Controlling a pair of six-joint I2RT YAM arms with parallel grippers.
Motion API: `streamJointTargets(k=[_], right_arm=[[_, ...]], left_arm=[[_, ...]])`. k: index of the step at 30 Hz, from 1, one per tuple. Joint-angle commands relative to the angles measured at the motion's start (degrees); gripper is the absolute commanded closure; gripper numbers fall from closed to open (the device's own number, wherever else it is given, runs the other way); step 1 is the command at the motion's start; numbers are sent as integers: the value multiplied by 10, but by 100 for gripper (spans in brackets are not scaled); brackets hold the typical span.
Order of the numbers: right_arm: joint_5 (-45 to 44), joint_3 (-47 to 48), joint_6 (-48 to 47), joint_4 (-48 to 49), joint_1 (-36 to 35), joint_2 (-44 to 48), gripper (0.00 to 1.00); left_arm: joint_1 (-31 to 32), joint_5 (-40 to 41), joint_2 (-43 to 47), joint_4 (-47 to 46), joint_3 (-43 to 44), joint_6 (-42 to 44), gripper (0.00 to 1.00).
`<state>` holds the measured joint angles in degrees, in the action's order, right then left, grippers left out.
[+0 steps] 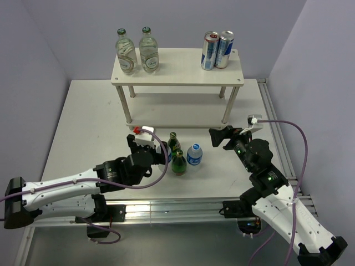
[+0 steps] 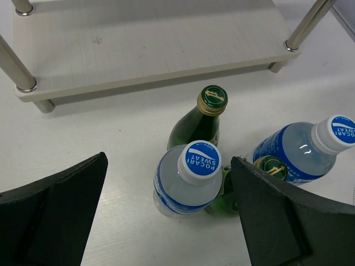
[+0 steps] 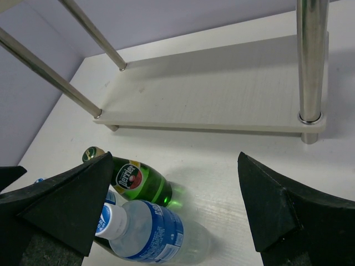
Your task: Place and organize the beverage onto the shelf
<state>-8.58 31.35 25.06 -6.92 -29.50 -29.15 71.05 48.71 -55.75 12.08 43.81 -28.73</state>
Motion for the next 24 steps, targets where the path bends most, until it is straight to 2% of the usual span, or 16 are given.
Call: streamJointTargets(k=[1,10,13,14,15,16,20,24], right_arm=[[-6,-3,1,14,-3,-1,0],[-3,-2,0,14,-3,-3,0],[-2,-2,1,15,-3,-2,0],[-1,-2,1,15,-3,-2,0],[-1,-2,1,14,-3,-3,0],[-1,-2,2,14,-3,-3,0],[1,-4,1,14,-3,-2,0],[1,-4,2,14,-4,-2,0]], left_arm=[[3,8,-16,-51,-14,-20,1],[3,10,-71,-72,-15,-40,2],[3,23,-71,-82,-26,-46,11],[3,25,-70,-85,-29,-48,18],[3,27,-68,-86,-30,-50,18],[3,28,-68,-83,-30,-55,17],[3,33,-72,-54,-24,-79,1],[8,10,-56,-44,-33,-84,1]])
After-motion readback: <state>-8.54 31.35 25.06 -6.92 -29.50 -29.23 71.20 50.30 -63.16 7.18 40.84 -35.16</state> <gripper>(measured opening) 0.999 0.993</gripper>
